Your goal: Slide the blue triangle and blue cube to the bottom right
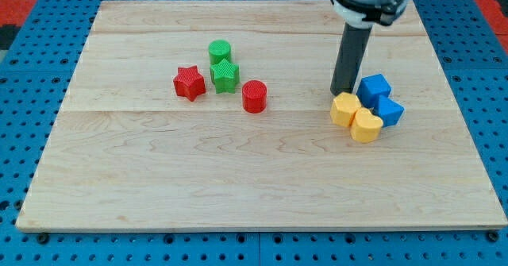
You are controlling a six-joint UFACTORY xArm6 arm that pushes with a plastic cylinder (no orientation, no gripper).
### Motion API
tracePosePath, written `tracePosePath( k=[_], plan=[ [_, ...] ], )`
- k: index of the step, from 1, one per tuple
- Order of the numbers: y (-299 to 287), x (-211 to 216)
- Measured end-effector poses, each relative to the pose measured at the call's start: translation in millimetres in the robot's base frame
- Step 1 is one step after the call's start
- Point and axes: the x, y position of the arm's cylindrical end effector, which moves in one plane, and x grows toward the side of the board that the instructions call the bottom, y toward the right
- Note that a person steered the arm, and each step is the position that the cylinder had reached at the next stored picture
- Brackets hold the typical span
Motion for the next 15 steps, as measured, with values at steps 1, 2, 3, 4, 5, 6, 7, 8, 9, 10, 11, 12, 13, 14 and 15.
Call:
tracePosePath(
  k=[1, 2, 3, 4, 5, 6, 7, 8, 9, 10, 11, 12, 13, 14, 15],
  plan=[
    [0.7, 36.3],
    [12.6, 64.2],
    [30.0, 91.3],
    [31.6, 86.4],
    [31.6, 62.1],
    [31.6, 33.0],
    [31.6, -4.7],
    [21.3, -29.3],
    [-2.5, -48.6],
    [-2.6, -82.6],
    [30.2, -91.0],
    [59.0, -66.7],
    [59.0, -27.9],
    [58.7, 12.1],
    [56.7, 54.7]
  ],
)
